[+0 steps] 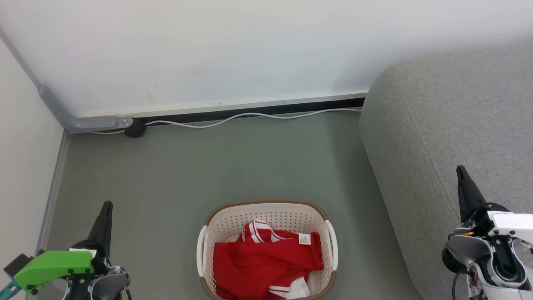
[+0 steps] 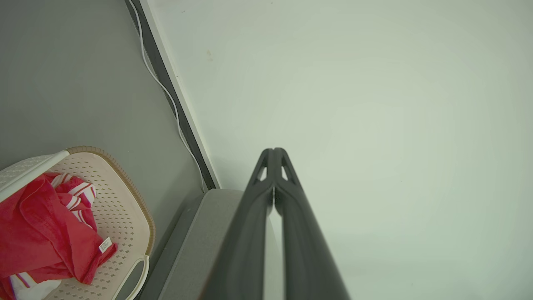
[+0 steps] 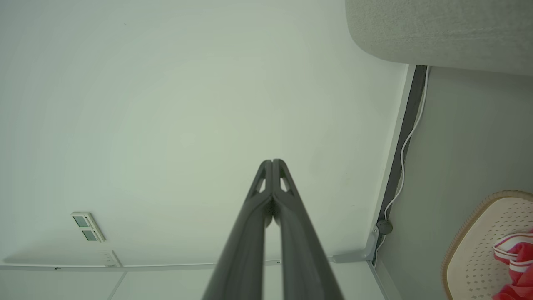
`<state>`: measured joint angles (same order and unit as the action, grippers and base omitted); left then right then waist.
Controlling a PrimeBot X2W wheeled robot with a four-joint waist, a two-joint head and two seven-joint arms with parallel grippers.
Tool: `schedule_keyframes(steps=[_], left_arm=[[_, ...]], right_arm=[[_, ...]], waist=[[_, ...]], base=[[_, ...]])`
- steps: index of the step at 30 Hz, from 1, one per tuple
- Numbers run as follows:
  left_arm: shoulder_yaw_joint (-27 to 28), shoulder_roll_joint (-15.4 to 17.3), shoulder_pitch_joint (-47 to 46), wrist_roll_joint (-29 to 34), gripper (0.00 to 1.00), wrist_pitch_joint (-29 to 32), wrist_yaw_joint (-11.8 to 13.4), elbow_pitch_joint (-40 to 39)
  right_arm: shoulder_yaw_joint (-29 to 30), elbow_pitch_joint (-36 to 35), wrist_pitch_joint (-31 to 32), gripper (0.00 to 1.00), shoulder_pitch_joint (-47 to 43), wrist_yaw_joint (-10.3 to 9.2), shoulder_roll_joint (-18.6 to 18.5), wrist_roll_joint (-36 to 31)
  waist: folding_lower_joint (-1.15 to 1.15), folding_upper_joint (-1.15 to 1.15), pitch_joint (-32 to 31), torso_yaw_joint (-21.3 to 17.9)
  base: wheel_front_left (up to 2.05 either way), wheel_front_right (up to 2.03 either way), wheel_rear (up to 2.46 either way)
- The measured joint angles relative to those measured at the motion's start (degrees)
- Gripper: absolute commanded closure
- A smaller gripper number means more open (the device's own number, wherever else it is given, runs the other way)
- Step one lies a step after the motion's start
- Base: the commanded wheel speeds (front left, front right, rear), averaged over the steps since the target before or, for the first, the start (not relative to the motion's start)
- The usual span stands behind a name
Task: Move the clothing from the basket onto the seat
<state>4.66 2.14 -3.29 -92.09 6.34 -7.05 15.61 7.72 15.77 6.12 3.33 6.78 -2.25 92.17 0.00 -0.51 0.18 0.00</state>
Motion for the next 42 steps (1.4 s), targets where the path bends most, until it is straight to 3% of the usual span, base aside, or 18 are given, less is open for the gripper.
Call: schedule_keyframes(steps=[42], left_arm=[[0.00,0.00,0.00,0.00,1.00,0.00,0.00,0.00]], right_arm=[[0.00,0.00,0.00,1.00,0.00,0.00,0.00,0.00]], waist=[[0.00,0.00,0.00,0.00]], base=[[0.00,0.00,0.00]])
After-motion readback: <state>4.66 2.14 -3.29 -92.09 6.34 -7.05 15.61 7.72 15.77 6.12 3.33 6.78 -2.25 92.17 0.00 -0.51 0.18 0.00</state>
